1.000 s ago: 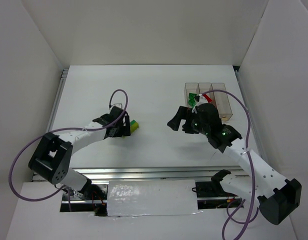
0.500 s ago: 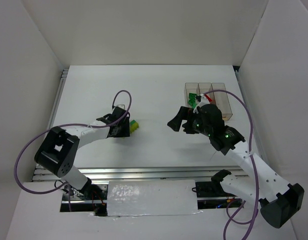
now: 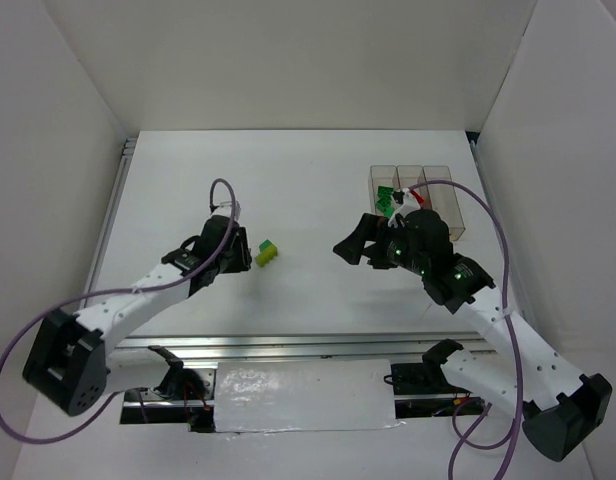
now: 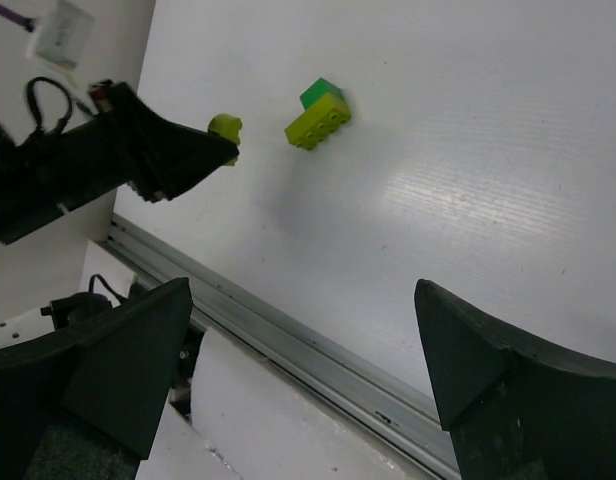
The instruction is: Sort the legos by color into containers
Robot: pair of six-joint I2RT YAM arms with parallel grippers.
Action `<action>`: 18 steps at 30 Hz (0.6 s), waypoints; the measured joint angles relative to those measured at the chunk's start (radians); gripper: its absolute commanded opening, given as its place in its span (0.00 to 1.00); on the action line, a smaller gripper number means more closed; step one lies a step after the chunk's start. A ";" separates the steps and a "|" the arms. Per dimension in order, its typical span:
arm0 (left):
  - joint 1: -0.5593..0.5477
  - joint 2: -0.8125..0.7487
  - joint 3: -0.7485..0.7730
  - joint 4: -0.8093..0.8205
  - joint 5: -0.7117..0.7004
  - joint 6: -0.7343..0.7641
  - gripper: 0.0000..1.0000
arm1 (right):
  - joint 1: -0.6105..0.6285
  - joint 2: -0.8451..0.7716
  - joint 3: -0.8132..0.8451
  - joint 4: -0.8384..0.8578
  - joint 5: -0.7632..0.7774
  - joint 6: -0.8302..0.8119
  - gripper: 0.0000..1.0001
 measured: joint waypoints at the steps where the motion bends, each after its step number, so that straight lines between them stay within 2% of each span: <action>1: -0.011 -0.056 -0.013 0.012 0.016 0.003 0.00 | 0.000 0.004 0.000 0.001 -0.008 0.009 1.00; 6: -0.169 -0.294 -0.096 0.146 0.092 0.074 0.00 | 0.000 0.032 0.003 0.003 -0.034 0.078 1.00; 10: -0.390 -0.412 -0.146 0.258 0.061 0.179 0.00 | 0.020 0.031 0.005 0.018 -0.069 0.146 1.00; 15: -0.619 -0.420 -0.156 0.371 -0.015 0.355 0.00 | 0.136 0.041 0.041 0.025 -0.082 0.182 0.98; 18: -0.682 -0.393 -0.156 0.409 -0.039 0.427 0.00 | 0.194 0.051 0.051 0.037 -0.089 0.187 0.94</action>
